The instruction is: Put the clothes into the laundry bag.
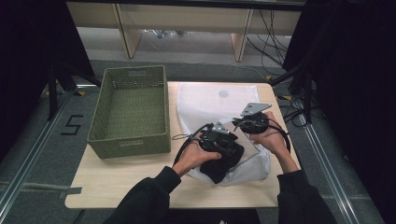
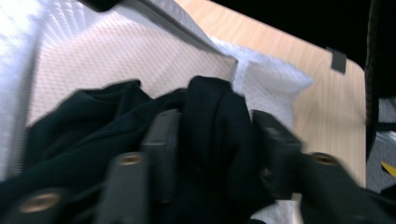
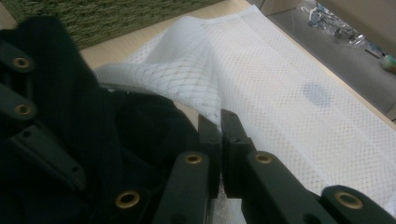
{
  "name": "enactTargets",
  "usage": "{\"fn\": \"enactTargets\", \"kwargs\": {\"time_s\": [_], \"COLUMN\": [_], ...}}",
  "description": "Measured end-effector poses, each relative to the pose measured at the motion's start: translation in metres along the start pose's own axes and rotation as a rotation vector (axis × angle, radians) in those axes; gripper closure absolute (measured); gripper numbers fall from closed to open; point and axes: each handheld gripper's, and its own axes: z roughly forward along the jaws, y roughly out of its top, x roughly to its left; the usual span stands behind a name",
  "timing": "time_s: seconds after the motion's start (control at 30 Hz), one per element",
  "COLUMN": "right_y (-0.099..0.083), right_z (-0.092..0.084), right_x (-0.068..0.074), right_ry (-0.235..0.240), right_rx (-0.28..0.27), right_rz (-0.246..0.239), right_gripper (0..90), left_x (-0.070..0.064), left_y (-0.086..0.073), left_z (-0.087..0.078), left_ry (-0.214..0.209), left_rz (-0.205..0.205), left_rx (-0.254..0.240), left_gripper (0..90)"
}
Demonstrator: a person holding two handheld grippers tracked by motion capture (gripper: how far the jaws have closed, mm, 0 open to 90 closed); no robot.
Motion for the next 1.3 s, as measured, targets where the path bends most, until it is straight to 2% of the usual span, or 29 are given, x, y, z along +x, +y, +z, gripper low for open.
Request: {"fn": "enactTargets", "kwargs": {"time_s": [0.03,0.07,0.1,0.13,0.17,0.2,0.23,0.3,0.37,0.4,0.43,0.5,0.53,0.63,0.67,0.73,0.8,0.83,0.9,0.93,0.97,1.03,1.07,1.1,1.13,1.17,1.2,1.27,1.3], "right_y": [0.000,-0.001,-0.001,-0.001,-0.001,-0.002,-0.001,-0.001,0.001,0.002,0.003,0.005,0.006,0.009,0.011,0.013,0.014,0.016,0.017,0.018,0.019,0.021,0.022,0.023,0.023,0.023,0.023,0.021,0.020], "right_z": [-0.001,-0.001,0.000,0.000,0.000,0.000,0.000,-0.001,-0.001,-0.001,-0.001,-0.002,-0.002,-0.003,-0.002,-0.003,-0.002,-0.004,-0.006,-0.008,-0.009,-0.012,-0.012,-0.012,-0.012,-0.012,-0.012,-0.011,-0.010], "right_x": [0.001,0.003,0.002,0.002,0.001,0.002,0.002,0.003,0.002,0.003,0.005,0.007,0.008,0.011,0.013,0.016,0.017,0.019,0.021,0.021,0.022,0.023,0.025,0.025,0.024,0.025,0.025,0.024,0.023], "right_ry": [-0.002,0.005,0.009,0.005,0.000,0.004,0.003,0.002,0.002,-0.001,0.002,0.000,0.001,0.000,0.005,0.009,0.017,0.019,0.022,0.027,0.028,0.024,0.034,0.036,0.034,0.040,0.040,0.043,0.040], "right_rx": [0.009,0.013,0.017,0.016,0.012,0.013,0.008,0.005,-0.001,0.000,0.002,-0.001,0.004,-0.009,-0.014,-0.015,-0.021,-0.017,-0.018,-0.024,-0.028,-0.028,-0.033,-0.034,-0.036,-0.035,-0.033,-0.024,-0.023], "right_rz": [0.005,0.025,0.024,0.019,0.015,0.021,0.015,0.014,0.000,-0.002,0.002,0.001,0.009,-0.013,-0.029,-0.021,-0.038,-0.047,-0.040,-0.045,-0.045,-0.045,-0.038,-0.052,-0.062,-0.060,-0.061,-0.048,-0.059], "right_gripper": [89.6,89.6,89.6,89.7,89.7,89.6,89.6,89.6,89.6,89.6,89.6,89.6,89.6,89.7,89.7,89.7,89.7,89.7,89.7,89.7,89.7,89.7,89.7,89.8,89.7,89.8,89.8,89.8,89.8], "left_x": [-0.002,-0.004,-0.004,-0.006,-0.007,-0.006,-0.004,0.001,0.008,0.011,0.014,0.020,0.020,0.007,0.002,-0.002,-0.002,0.001,0.009,0.014,0.018,0.029,0.032,0.035,0.039,0.043,0.047,0.051,0.052], "left_y": [0.000,0.001,0.003,0.004,0.004,0.004,0.003,-0.004,-0.014,-0.019,-0.024,-0.030,-0.031,-0.029,-0.028,-0.024,-0.022,-0.019,-0.016,-0.014,-0.014,-0.011,-0.008,-0.005,-0.004,-0.003,-0.004,-0.009,-0.012], "left_z": [-0.003,-0.009,-0.018,-0.026,-0.034,-0.043,-0.050,-0.058,-0.057,-0.054,-0.049,-0.038,-0.033,-0.022,-0.018,-0.010,-0.008,-0.004,-0.006,-0.010,-0.009,-0.014,-0.015,-0.018,-0.020,-0.021,-0.021,-0.014,-0.012], "left_ry": [-0.010,0.009,0.046,0.058,0.064,0.092,0.142,0.208,0.232,0.234,0.217,0.228,0.232,0.226,0.209,0.200,0.199,0.225,0.266,0.284,0.315,0.363,0.371,0.369,0.371,0.389,0.410,0.420,0.413], "left_rz": [0.024,0.038,0.064,0.044,0.041,0.042,0.059,0.057,0.045,0.032,0.023,0.033,0.034,0.121,0.128,0.120,0.110,0.090,0.072,0.068,0.020,-0.002,-0.008,-0.017,-0.043,-0.050,-0.040,-0.093,-0.087], "left_rx": [-0.001,0.002,-0.001,-0.004,-0.018,-0.025,-0.011,0.047,0.067,0.088,0.107,0.140,0.153,0.147,0.144,0.152,0.152,0.135,0.123,0.142,0.095,0.087,0.078,0.068,0.043,0.036,0.036,0.020,0.037], "left_gripper": [40.8,36.1,32.0,26.9,23.6,22.9,21.1,14.6,14.7,15.5,15.0,15.2,16.6,44.6,50.8,60.5,68.7,71.8,74.7,75.5,76.1,76.8,76.9,77.0,77.0,77.0,76.9,75.9,74.1]}}
